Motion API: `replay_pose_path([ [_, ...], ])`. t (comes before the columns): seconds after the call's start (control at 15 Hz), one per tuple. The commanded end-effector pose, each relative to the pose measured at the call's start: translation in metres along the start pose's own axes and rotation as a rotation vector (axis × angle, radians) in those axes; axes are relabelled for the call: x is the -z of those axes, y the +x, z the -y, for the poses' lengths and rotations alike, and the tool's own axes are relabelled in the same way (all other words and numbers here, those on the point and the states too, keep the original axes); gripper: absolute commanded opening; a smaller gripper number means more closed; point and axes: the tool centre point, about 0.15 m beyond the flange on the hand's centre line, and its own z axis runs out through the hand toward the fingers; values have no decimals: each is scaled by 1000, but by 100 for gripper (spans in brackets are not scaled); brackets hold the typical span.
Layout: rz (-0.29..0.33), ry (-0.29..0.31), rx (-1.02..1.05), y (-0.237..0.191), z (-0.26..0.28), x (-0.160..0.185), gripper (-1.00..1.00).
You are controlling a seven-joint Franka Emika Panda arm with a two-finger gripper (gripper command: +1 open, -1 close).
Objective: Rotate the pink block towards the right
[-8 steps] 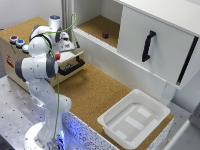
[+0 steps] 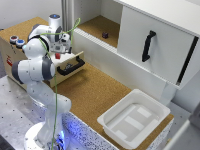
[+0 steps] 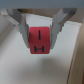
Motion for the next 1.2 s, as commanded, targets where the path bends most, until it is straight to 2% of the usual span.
replay_pose_path([
  [0.0,14,5,-171,-6,1,-16,-100],
  [0.13,-21,-34,-216,-5,9,-24,-100],
  [0.2,-50,-16,-238,-2,12,-30,-100],
  [0.27,-44,17,-252,4,14,-37,-100],
  [0.4,-27,36,-260,13,20,-49,-100],
  [0.47,-22,13,-257,16,23,-54,-100],
  [0.67,12,20,-269,19,22,-70,-100],
  [0.87,-18,36,-279,24,21,-68,-100],
  [0.93,-36,36,-277,25,23,-62,100],
  [1.13,-68,18,-264,20,23,-40,100],
])
